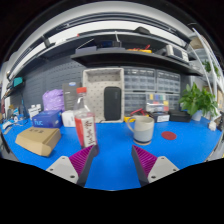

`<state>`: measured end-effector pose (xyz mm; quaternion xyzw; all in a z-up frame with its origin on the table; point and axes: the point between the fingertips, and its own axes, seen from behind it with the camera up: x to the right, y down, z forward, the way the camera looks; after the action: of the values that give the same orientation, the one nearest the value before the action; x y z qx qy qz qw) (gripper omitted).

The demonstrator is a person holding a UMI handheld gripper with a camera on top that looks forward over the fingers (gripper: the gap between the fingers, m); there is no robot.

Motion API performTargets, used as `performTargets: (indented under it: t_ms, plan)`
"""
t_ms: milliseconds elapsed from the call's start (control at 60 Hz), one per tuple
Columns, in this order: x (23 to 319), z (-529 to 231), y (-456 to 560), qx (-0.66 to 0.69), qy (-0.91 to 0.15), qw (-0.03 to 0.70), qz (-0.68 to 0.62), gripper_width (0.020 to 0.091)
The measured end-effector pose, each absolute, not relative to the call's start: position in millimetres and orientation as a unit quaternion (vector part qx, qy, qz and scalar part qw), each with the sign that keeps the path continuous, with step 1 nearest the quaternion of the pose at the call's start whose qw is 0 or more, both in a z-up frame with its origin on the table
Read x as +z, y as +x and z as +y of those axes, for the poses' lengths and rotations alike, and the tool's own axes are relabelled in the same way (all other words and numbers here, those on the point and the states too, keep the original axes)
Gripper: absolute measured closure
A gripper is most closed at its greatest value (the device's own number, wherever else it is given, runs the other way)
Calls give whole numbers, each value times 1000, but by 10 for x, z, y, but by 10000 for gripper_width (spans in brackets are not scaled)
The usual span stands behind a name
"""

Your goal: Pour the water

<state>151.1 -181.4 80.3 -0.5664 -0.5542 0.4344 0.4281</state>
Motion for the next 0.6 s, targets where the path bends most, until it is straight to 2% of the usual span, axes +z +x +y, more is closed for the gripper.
performTargets:
  t_ms: [283,600]
  plan:
    - [882,-2602,1057,474,-525,403,-581,347]
    - [926,-2794,449,474,-508,415,-588,346]
